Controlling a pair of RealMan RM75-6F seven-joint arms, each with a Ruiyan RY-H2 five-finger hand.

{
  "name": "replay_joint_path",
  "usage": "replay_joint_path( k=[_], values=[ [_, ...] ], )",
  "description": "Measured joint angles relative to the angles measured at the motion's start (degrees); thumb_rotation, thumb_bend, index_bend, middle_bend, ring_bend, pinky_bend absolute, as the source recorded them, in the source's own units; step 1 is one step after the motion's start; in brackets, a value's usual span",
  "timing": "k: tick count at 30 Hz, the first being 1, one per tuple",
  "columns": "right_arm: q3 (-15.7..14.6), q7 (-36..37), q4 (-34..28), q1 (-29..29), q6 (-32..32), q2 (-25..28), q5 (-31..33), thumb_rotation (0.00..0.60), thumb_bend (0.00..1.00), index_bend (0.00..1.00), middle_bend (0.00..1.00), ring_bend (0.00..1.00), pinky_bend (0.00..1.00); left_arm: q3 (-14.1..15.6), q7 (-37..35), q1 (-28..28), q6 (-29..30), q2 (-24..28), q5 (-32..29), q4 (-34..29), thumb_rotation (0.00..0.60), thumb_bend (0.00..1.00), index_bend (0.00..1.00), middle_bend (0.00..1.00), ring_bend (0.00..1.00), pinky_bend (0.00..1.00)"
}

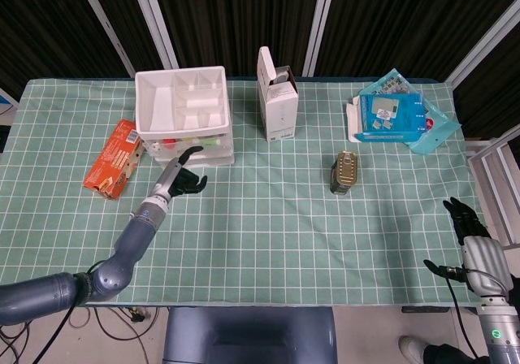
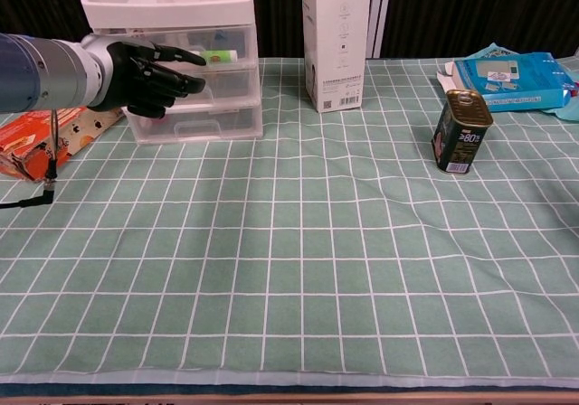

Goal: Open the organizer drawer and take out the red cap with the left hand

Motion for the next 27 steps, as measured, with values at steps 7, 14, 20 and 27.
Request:
replay_joint_path(
  k=[7, 14, 20, 27],
  values=[
    [0.03, -0.08, 0.01, 0.0, 0.01, 0.0, 0.05, 0.6, 0.06, 0.0, 0.0, 0.0, 0.22, 0.53, -0.45, 0.47, 0.32, 0.31, 1.3, -1.2, 0.6, 0.46, 0.14, 0.98, 0.99, 1.0],
    [0.03, -0.12, -0.04, -0.02, 0.03, 0.01, 0.05, 0.6, 0.06, 0.0, 0.0, 0.0, 0.22, 1.42, -1.11, 1.64, 0.77, 1.03, 2.58, -2.72, 0.6, 0.46, 0.14, 0.98, 0.99, 1.0],
    [0.01, -0.15, -0.09, -0.05, 0.08, 0.01, 0.01, 0.6, 0.06, 0.0, 0.0, 0.0, 0.22, 2.31, -1.93, 3.0, 1.02, 1.84, 3.77, -3.8, 0.6, 0.46, 0.14, 0.98, 0.99, 1.0],
    [0.03, -0.22, -0.08, -0.05, 0.12, -0.02, 0.01, 0.6, 0.06, 0.0, 0.0, 0.0, 0.22, 3.46, -1.83, 4.21, 1.74, 2.85, 7.14, -5.01, 0.6, 0.46, 0.15, 0.98, 0.99, 1.0]
  ],
)
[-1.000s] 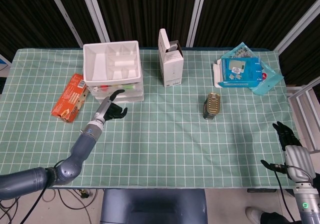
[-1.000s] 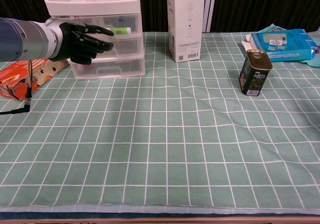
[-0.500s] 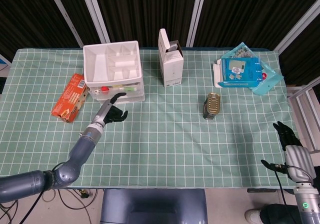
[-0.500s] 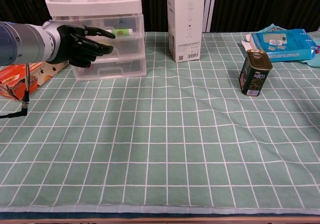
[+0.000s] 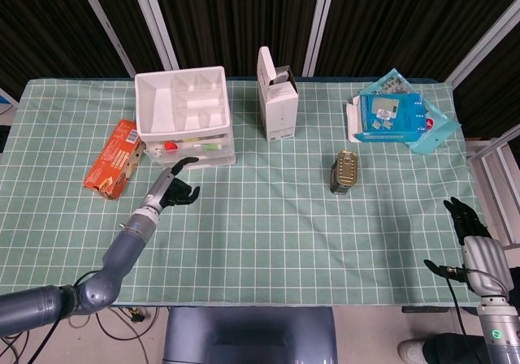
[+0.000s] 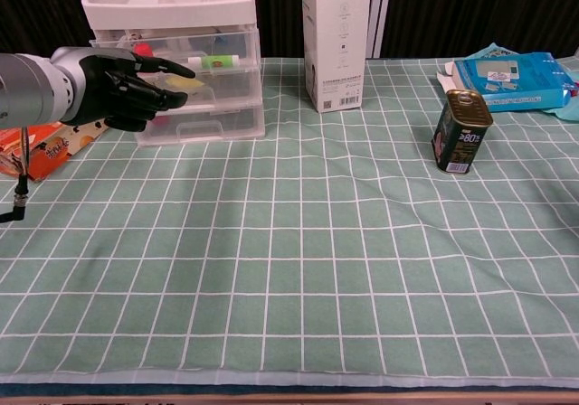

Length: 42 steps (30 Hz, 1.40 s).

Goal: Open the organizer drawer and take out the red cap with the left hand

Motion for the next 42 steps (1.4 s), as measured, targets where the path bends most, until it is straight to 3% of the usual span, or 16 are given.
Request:
replay_joint_path(
  k=[8, 15, 28, 42],
  values=[
    [-0.05, -0.01, -0.11, 0.01, -0.08, 0.03, -0.02, 0.6, 0.06, 0.0, 0.0, 0.0, 0.22, 3.28, 6.37, 1.07, 5.36, 1.77, 14.92, -2.6, 0.6, 0.45, 0.17, 0.98, 0.99, 1.0],
    [-0.09, 0.06, -0.15, -0.01, -0.07, 0.06, -0.09, 0.6, 0.06, 0.0, 0.0, 0.0, 0.22, 4.3, 18.23, 0.28, 11.9, 4.05, 17.47, -5.56, 0.6, 0.45, 0.17, 0.98, 0.99, 1.0],
    [-0.1, 0.06, -0.43, 0.02, -0.34, 0.13, 0.16, 0.6, 0.06, 0.0, 0.0, 0.0, 0.22, 3.07, 35.29, -3.79, 18.21, 5.9, 1.38, -7.38, 0.6, 0.44, 0.19, 0.98, 0.99, 1.0],
    [-0.12, 0.42, -0.46, 0.01, -0.46, 0.27, 0.21, 0.6, 0.06, 0.0, 0.0, 0.0, 0.22, 2.1, 40.01, -7.71, 15.92, 6.36, -13.41, -5.8, 0.6, 0.44, 0.21, 0.98, 0.99, 1.0]
  ],
)
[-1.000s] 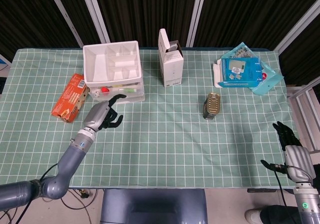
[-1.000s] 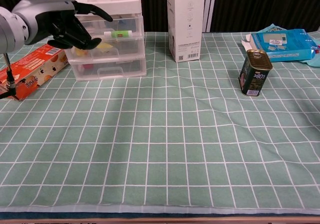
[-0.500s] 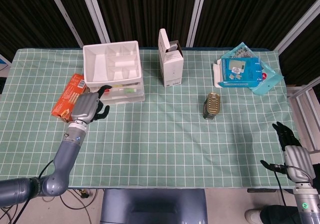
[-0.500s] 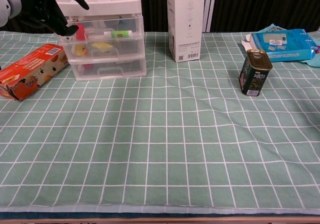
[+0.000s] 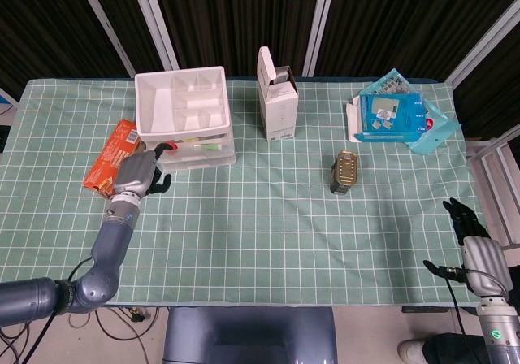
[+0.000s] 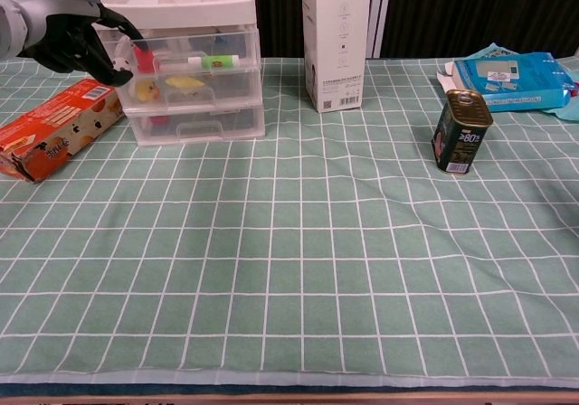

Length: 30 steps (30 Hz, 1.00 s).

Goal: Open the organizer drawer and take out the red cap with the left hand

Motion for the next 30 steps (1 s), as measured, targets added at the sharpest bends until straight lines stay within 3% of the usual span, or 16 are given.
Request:
replay_joint_path(
  k=[14, 30],
  values=[
    [0.01, -0.08, 0.04, -0.02, 0.09, -0.03, -0.06, 0.6, 0.06, 0.0, 0.0, 0.0, 0.22, 0.08, -3.51, 1.41, -1.7, 4.15, 0.78, -7.07, 0.6, 0.44, 0.26, 0.99, 0.99, 1.0],
    [0.17, -0.05, 0.23, -0.04, 0.3, -0.04, -0.02, 0.6, 0.06, 0.0, 0.0, 0.0, 0.22, 3.8, -6.14, 3.33, -2.73, 8.44, 5.38, -15.02, 0.6, 0.44, 0.26, 0.99, 0.99, 1.0]
  ],
)
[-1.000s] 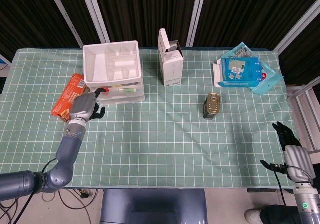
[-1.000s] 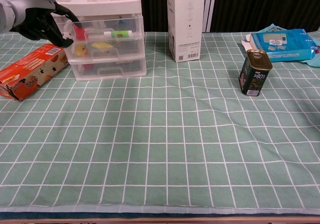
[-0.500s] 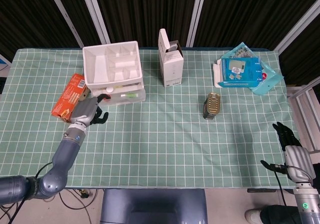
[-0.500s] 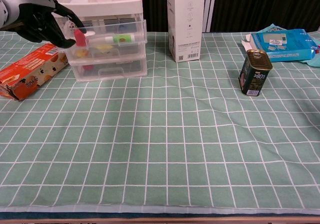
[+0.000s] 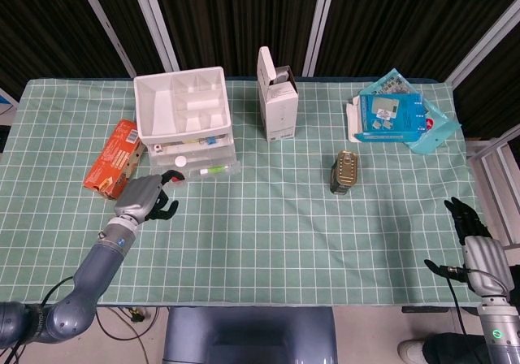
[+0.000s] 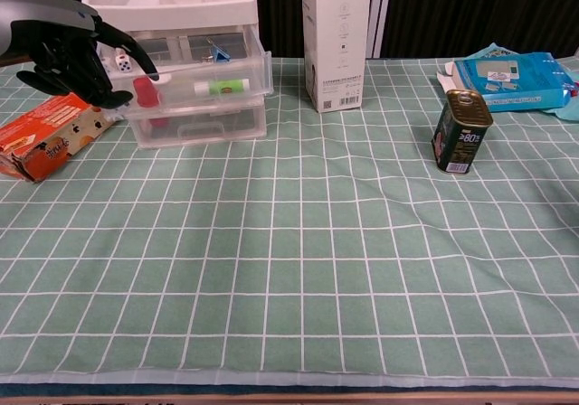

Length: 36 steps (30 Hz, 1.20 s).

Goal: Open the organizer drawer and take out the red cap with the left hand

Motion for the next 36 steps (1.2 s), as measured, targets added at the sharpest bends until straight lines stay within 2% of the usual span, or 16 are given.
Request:
replay_joint_path(
  k=[7, 13, 15, 18, 23, 27, 30, 36],
  values=[
    [0.02, 0.04, 0.01, -0.01, 0.02, -0.02, 0.02, 0.6, 0.06, 0.0, 0.0, 0.0, 0.22, 0.64, -1.52, 0.66, 0.73, 0.6, 3.34, -1.84, 0.6, 0.43, 0.26, 0.99, 0.99, 1.0],
    [0.0, 0.14, 0.01, -0.03, 0.02, 0.01, 0.01, 0.6, 0.06, 0.0, 0.0, 0.0, 0.22, -0.02, -2.34, 0.56, 2.59, 0.76, 5.64, -1.6, 0.6, 0.31, 0.28, 0.99, 1.0, 1.0],
    [-0.01, 0.14, -0.03, -0.03, -0.01, 0.01, 0.0, 0.6, 0.06, 0.0, 0.0, 0.0, 0.22, -0.17, -1.85, 0.21, 2.93, 0.93, 5.94, -1.43, 0.6, 0.27, 0.31, 1.0, 1.0, 1.0],
    [-0.04, 0.12, -0.07, -0.05, 0.02, 0.04, -0.04, 0.6, 0.06, 0.0, 0.0, 0.0, 0.22, -0.1, 0.48, -0.75, 3.61, 1.19, 6.78, -0.77, 0.6, 0.23, 0.37, 1.0, 1.0, 1.0],
    [-0.06, 0.18, -0.11, -0.08, -0.02, 0.08, 0.02, 0.6, 0.06, 0.0, 0.0, 0.0, 0.22, 0.84, 7.75, -3.78, 3.63, 2.14, 8.13, 1.7, 0.6, 0.16, 0.39, 1.0, 1.0, 1.0],
    [-0.07, 0.16, -0.12, -0.06, -0.08, 0.07, 0.04, 0.6, 0.06, 0.0, 0.0, 0.0, 0.22, 1.6, 11.59, -6.51, -0.54, 4.06, 8.67, 4.64, 0.6, 0.15, 0.39, 1.0, 1.0, 1.0],
    [-0.05, 0.11, -0.13, -0.05, -0.14, 0.04, 0.15, 0.6, 0.06, 0.0, 0.0, 0.0, 0.22, 2.08, 12.15, -8.19, -6.14, 5.94, 9.64, 6.98, 0.6, 0.15, 0.39, 1.0, 1.0, 1.0],
    [0.0, -0.01, -0.19, -0.01, -0.27, 0.02, 0.33, 0.6, 0.06, 0.0, 0.0, 0.0, 0.22, 2.63, 10.12, -10.99, -20.92, 9.95, 14.18, 13.09, 0.6, 0.15, 0.38, 1.0, 1.0, 1.0]
  ],
)
